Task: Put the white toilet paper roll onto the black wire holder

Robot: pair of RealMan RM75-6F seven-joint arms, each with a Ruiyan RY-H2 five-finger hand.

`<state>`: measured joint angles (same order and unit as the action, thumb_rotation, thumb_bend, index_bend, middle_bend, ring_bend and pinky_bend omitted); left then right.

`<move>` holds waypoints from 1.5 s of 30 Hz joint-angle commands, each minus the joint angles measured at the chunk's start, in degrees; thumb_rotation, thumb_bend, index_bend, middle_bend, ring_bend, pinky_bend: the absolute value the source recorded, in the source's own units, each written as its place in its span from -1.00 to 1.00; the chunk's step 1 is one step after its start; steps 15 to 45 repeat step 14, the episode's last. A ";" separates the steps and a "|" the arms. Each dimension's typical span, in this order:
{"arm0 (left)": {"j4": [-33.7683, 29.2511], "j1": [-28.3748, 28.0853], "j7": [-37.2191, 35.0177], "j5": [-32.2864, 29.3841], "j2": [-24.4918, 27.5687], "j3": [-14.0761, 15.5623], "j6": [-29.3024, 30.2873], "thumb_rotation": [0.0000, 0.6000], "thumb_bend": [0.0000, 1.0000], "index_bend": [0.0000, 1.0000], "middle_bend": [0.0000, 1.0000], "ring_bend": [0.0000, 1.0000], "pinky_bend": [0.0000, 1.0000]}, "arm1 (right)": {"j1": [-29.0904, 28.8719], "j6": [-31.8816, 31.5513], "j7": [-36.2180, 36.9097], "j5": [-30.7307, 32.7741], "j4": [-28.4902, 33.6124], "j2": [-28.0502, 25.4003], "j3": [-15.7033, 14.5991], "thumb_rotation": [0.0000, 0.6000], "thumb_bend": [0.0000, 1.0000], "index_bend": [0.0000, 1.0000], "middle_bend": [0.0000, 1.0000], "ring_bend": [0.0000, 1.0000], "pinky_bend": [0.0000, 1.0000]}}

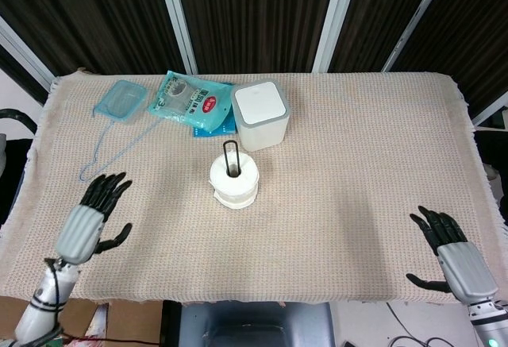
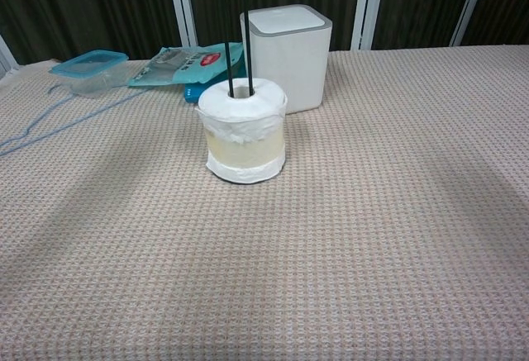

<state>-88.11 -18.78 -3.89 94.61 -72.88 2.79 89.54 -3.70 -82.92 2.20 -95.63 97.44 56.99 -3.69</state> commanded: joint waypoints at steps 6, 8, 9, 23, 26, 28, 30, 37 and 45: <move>9.57 10.60 8.79 -0.13 -2.99 4.02 5.90 1.00 -0.13 -1.00 -1.00 -1.00 -0.96 | -0.22 1.71 -7.68 2.71 -0.19 3.75 1.04 1.00 -0.73 -1.00 -1.00 -1.00 -1.00; 9.69 10.66 8.35 0.41 -2.83 3.86 5.97 1.00 -0.13 -1.00 -1.00 -1.00 -0.96 | -0.21 1.76 -8.19 2.45 -0.15 3.93 0.88 1.00 -0.73 -1.00 -1.00 -1.00 -1.00; 9.86 10.81 7.91 0.62 -2.81 3.65 6.19 1.00 -0.13 -1.00 -1.00 -1.00 -0.96 | -0.14 1.61 -8.29 2.31 -0.11 4.00 0.82 1.00 -0.73 -1.00 -1.00 -1.00 -1.00; 10.65 10.99 6.65 1.67 -2.80 2.77 6.74 1.00 -0.14 -1.00 -1.00 -1.00 -0.96 | -0.12 1.59 -8.23 2.85 -0.24 4.08 1.05 1.00 -0.73 -1.00 -1.00 -1.00 -1.00; 10.65 10.99 6.65 1.67 -2.80 2.77 6.74 1.00 -0.14 -1.00 -1.00 -1.00 -0.96 | -0.12 1.59 -8.23 2.85 -0.24 4.08 1.05 1.00 -0.73 -1.00 -1.00 -1.00 -1.00; 10.65 10.99 6.65 1.67 -2.80 2.77 6.74 1.00 -0.14 -1.00 -1.00 -1.00 -0.96 | -0.12 1.59 -8.23 2.85 -0.24 4.08 1.05 1.00 -0.73 -1.00 -1.00 -1.00 -1.00; 10.65 10.99 6.65 1.67 -2.80 2.77 6.74 1.00 -0.14 -1.00 -1.00 -1.00 -0.96 | -0.12 1.59 -8.23 2.85 -0.24 4.08 1.05 1.00 -0.73 -1.00 -1.00 -1.00 -1.00; 10.65 10.99 6.65 1.67 -2.80 2.77 6.74 1.00 -0.14 -1.00 -1.00 -1.00 -0.96 | -0.12 1.59 -8.23 2.85 -0.24 4.08 1.05 1.00 -0.73 -1.00 -1.00 -1.00 -1.00; 10.65 10.99 6.65 1.67 -2.80 2.77 6.74 1.00 -0.14 -1.00 -1.00 -1.00 -0.96 | -0.12 1.59 -8.23 2.85 -0.24 4.08 1.05 1.00 -0.73 -1.00 -1.00 -1.00 -1.00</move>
